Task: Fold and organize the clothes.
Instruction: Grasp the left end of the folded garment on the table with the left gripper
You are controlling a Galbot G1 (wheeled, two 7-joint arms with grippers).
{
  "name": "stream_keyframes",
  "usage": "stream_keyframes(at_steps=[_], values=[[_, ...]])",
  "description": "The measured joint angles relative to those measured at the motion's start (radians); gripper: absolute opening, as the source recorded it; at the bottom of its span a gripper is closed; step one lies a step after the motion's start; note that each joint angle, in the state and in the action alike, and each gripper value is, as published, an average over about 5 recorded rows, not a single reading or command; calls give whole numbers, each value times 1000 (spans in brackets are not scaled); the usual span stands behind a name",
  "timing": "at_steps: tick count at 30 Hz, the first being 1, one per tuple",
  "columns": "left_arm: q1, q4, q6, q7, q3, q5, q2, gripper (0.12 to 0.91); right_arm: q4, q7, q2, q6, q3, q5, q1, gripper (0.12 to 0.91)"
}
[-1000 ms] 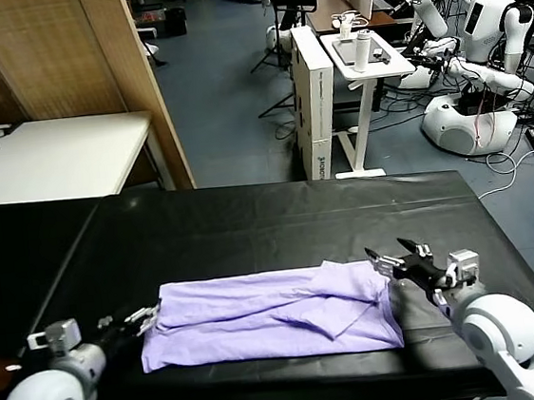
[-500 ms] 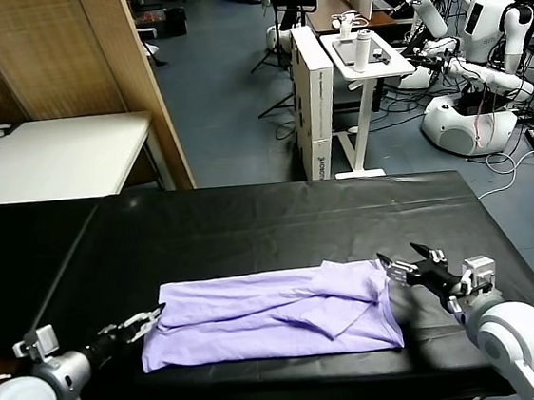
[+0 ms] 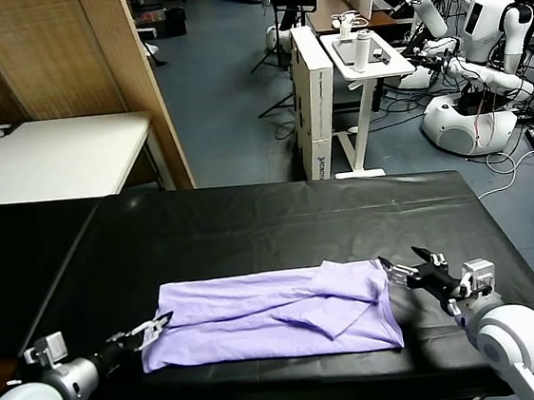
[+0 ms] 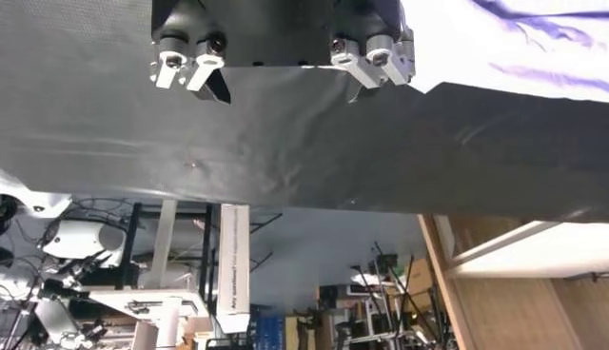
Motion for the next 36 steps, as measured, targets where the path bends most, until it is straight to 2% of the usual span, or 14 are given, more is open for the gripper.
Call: stream_keyframes(at_steps=[26,29,36], values=[[-5,3,-2,10,27,11,-41,904,-10,1,15,1,-26,-21,8,907],[-9,13,-2,11,29,11,-45,867,-10,1,15,2,-26,-23,7,907],[-13,27,-2,6,33,11,-47,629,-11,1,21,2,-28,-27,7,907]])
